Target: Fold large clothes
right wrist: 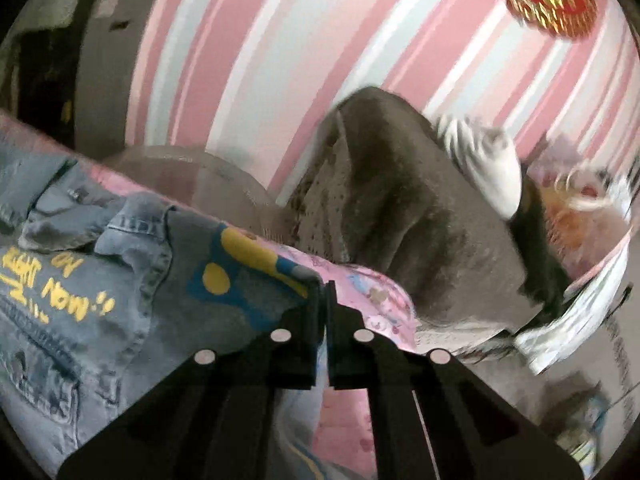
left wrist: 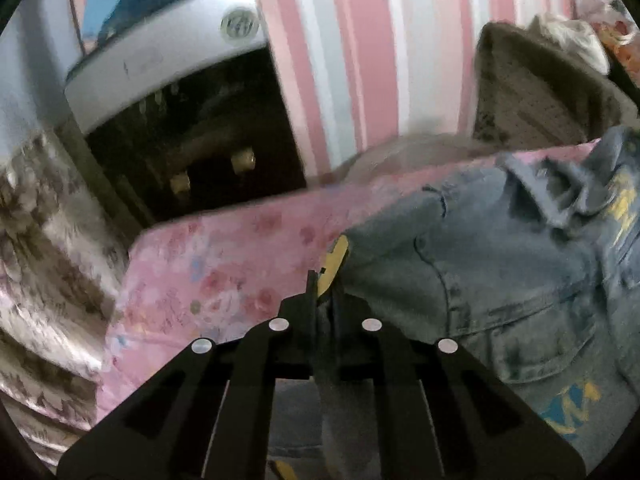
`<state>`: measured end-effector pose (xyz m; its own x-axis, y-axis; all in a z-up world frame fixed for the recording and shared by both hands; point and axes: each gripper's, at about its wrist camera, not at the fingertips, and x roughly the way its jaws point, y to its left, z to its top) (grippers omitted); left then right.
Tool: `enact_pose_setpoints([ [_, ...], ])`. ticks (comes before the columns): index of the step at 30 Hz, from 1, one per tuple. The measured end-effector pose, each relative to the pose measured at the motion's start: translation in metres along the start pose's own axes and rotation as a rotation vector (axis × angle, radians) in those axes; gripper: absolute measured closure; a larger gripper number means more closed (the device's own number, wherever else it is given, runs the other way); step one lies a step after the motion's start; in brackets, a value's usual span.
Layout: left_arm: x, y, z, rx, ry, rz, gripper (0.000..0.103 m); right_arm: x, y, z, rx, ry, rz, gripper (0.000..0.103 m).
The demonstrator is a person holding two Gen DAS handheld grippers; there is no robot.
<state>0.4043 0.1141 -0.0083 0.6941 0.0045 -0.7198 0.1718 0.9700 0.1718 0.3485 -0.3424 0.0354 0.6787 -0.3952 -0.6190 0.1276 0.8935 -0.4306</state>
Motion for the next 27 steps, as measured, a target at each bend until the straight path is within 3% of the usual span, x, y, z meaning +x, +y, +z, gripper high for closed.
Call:
enact_pose_setpoints([
  [2, 0.031, 0.004, -0.012, -0.009, 0.093, -0.008, 0.095, 0.039, -0.005, -0.005, 0.037, 0.106, 0.035, 0.101],
  [4, 0.036, 0.001, -0.019, 0.013, 0.092, 0.004, 0.095, 0.072, -0.001, -0.018, 0.043, 0.22, 0.069, 0.1],
  [6, 0.029, 0.0, -0.017, 0.012, 0.081, 0.005, 0.09, 0.082, -0.001, -0.028, 0.054, 0.253, 0.091, 0.093],
  [7, 0.024, 0.002, -0.014, -0.004, 0.081, -0.01, 0.087, 0.079, -0.003, -0.028, 0.063, 0.249, 0.101, 0.086],
  [8, 0.017, 0.005, -0.011, -0.015, 0.075, -0.025, 0.076, 0.07, -0.007, -0.026, 0.085, 0.229, 0.125, 0.062],
  [9, 0.013, 0.006, -0.009, -0.015, 0.067, -0.032, 0.069, 0.059, -0.011, -0.023, 0.108, 0.202, 0.166, 0.049],
  [10, 0.004, 0.005, -0.004, -0.011, 0.044, -0.038, 0.055, 0.043, -0.015, -0.017, 0.132, 0.151, 0.209, 0.035],
  [11, -0.003, 0.003, 0.001, -0.005, 0.02, -0.042, 0.047, 0.036, -0.017, -0.012, 0.135, 0.117, 0.241, 0.035],
  [14, -0.008, -0.012, 0.016, 0.019, -0.002, -0.107, 0.044, 0.026, -0.005, 0.008, 0.122, 0.057, 0.409, 0.035],
  [16, 0.001, -0.033, 0.028, 0.059, 0.002, -0.144, 0.043, 0.029, 0.011, 0.018, 0.076, 0.048, 0.466, 0.035],
  [20, 0.031, -0.067, 0.044, 0.133, 0.059, -0.209, 0.043, 0.054, 0.057, 0.028, -0.049, 0.077, 0.492, 0.035],
  [23, 0.054, -0.093, 0.053, 0.23, 0.091, -0.193, 0.043, 0.072, 0.082, 0.028, -0.122, 0.098, 0.489, 0.035],
  [27, 0.077, -0.106, 0.06, 0.271, 0.138, -0.211, 0.048, 0.089, 0.098, 0.027, -0.146, 0.12, 0.537, 0.036],
])
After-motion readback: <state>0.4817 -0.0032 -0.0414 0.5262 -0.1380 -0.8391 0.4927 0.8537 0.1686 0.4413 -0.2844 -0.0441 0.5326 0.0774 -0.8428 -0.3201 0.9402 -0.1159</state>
